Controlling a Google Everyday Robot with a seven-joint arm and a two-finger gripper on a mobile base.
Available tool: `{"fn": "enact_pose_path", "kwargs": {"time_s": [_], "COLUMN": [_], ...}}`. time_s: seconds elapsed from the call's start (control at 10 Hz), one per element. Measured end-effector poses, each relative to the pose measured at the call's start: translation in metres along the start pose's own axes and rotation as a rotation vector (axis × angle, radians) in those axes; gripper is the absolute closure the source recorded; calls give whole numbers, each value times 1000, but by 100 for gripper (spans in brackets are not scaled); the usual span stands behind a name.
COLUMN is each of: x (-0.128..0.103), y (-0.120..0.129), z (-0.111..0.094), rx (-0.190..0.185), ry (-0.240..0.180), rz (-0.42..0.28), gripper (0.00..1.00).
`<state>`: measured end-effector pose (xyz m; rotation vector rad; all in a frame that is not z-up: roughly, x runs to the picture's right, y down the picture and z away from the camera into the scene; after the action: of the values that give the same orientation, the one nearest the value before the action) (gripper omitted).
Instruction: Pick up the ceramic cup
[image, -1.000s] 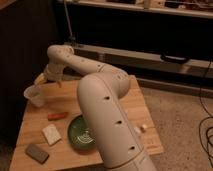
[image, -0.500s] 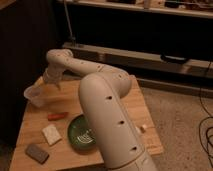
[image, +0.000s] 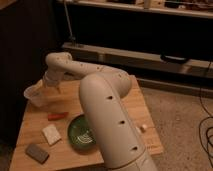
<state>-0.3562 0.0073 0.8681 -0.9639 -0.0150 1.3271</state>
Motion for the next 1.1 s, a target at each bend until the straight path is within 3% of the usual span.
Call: {"fn": "enact_pose_path", "kwargs": {"time_s": [0.3, 0.8, 1.0, 1.1], "x": [4, 15, 18, 21], "y": [0, -6, -7, -7], "z": [5, 26, 30, 27], "rx": [3, 3, 3, 1], "ry": [2, 10, 11, 13], "rz": [-3, -10, -13, -13], "gripper": [26, 76, 88, 88]}}
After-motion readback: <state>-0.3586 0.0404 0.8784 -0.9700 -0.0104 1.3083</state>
